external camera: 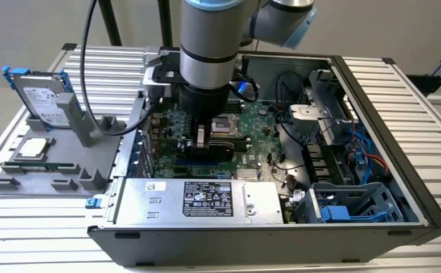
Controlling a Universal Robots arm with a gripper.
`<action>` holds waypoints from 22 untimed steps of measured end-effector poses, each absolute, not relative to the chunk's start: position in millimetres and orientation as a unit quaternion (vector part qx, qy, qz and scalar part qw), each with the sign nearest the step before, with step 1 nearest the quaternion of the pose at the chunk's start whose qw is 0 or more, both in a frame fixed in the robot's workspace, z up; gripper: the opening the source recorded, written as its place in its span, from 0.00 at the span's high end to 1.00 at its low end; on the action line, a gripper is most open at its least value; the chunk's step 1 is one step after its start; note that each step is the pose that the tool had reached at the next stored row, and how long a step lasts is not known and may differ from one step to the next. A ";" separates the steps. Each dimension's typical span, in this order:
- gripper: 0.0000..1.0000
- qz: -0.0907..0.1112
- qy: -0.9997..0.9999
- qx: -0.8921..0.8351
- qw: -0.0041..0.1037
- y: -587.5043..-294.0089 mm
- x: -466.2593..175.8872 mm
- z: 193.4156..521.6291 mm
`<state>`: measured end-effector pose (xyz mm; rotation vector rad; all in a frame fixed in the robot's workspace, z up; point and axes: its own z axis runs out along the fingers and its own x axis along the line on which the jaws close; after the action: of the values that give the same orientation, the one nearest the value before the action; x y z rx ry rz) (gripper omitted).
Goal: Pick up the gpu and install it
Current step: 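Insert the gpu into the slot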
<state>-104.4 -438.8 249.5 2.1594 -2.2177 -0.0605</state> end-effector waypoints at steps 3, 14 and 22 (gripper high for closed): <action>1.00 -0.020 -0.716 0.697 0.023 -438.8 -104.8 247.0; 1.00 -0.020 -0.717 0.696 0.022 -438.8 -106.3 243.8; 1.00 -0.020 -0.717 0.696 0.022 -438.8 -107.0 242.1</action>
<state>-107.0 -438.8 242.1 2.1564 -2.2217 -0.0619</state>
